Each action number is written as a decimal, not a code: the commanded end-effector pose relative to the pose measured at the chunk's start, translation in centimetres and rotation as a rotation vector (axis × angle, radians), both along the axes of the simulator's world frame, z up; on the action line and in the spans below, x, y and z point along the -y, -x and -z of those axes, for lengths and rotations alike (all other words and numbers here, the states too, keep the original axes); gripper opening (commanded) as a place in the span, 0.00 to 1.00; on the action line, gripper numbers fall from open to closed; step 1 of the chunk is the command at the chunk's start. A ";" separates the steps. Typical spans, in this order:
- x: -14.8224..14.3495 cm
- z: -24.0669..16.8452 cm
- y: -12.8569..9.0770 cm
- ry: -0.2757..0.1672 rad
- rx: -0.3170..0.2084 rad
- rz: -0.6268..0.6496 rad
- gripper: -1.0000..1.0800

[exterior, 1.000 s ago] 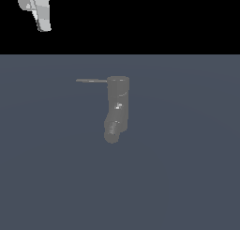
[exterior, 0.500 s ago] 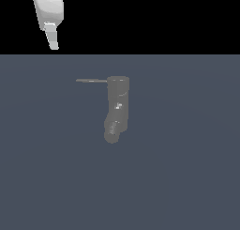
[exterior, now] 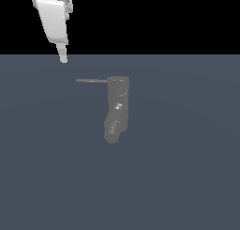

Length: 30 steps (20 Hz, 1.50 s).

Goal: Turn on the faucet by rotating a designated handle.

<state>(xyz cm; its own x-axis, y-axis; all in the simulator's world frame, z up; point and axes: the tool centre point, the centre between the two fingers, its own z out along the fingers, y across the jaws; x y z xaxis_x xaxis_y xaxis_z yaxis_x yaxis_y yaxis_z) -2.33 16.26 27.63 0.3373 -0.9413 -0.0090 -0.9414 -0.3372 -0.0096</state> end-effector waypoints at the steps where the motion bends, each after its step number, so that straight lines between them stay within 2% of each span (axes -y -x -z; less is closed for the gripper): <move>1: 0.1 0.9 -1.2 0.002 0.000 0.051 0.00; 11: 1.5 4.7 -6.4 0.009 -0.005 0.268 0.00; 17: 2.5 6.4 -8.8 0.012 -0.007 0.371 0.00; 23: 3.3 7.3 -10.1 0.012 -0.008 0.431 0.00; 30: 3.4 7.5 -10.4 0.011 -0.008 0.442 0.00</move>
<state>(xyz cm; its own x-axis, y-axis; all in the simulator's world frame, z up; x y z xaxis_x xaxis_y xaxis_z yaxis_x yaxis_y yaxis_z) 8.01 12.81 20.17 -0.0973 -0.9953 0.0009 -0.9953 0.0973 0.0003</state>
